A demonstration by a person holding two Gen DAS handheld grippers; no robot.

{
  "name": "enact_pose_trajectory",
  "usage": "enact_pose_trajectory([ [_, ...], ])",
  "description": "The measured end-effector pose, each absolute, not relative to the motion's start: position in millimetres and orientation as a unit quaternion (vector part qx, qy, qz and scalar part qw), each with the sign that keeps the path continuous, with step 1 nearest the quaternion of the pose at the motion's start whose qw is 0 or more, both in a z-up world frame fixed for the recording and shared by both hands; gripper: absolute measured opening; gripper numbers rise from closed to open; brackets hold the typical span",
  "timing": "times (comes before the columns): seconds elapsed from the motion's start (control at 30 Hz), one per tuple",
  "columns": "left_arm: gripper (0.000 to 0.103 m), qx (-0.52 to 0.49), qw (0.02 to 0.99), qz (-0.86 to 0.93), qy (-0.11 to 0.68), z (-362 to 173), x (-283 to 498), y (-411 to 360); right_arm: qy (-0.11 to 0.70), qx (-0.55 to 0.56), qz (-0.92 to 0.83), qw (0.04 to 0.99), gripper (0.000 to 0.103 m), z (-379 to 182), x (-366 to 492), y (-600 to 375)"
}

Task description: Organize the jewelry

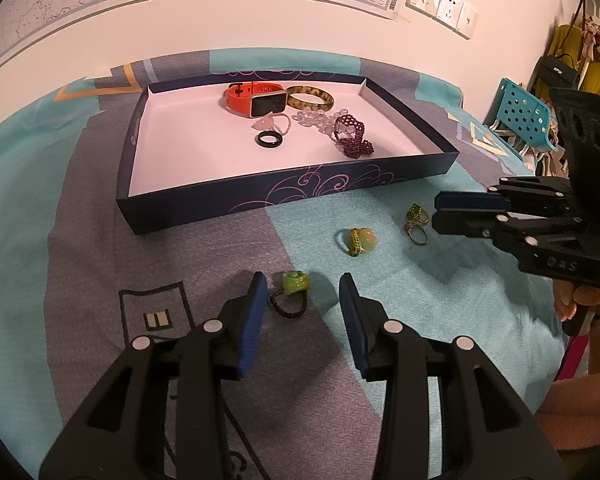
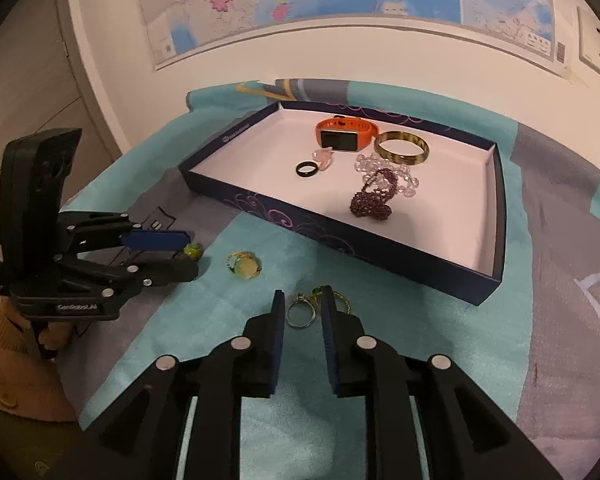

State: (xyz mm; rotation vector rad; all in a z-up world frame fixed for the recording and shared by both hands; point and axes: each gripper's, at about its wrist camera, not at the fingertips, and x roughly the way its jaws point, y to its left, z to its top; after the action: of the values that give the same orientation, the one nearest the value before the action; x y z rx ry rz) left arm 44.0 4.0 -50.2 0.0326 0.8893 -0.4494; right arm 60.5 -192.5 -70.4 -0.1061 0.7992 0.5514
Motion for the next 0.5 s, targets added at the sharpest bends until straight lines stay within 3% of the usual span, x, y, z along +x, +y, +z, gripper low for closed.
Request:
enact_pose_trajectory([
  [0.1,0.037,0.016,0.878,-0.216,0.426,-50.3,44.1,4.2,0.385,-0.038,0.259,0.885,0.030,-72.9,67.1,-196.8],
  [0.2,0.038,0.016,0.878,-0.216,0.426,-50.4,43.8,4.0,0.389,-0.044,0.259,0.883,0.032,-76.6,72.1,-193.4],
  [0.27,0.038,0.016,0.878,-0.216,0.426,-50.5,43.8,3.9,0.392,-0.047,0.260,0.881,0.028,-79.5,77.0,-191.5],
  [0.3,0.038,0.016,0.878,-0.216,0.426,-50.5,43.8,3.9,0.394,-0.043,0.261,0.880,0.015,-80.7,79.6,-191.9],
  [0.33,0.038,0.016,0.878,-0.216,0.426,-50.4,43.5,3.3,0.397,-0.035,0.263,0.879,0.011,-81.6,82.3,-193.5],
  [0.5,0.038,0.015,0.878,-0.216,0.426,-50.6,43.7,3.8,0.389,-0.002,0.258,0.884,0.011,-77.9,84.2,-207.5],
])
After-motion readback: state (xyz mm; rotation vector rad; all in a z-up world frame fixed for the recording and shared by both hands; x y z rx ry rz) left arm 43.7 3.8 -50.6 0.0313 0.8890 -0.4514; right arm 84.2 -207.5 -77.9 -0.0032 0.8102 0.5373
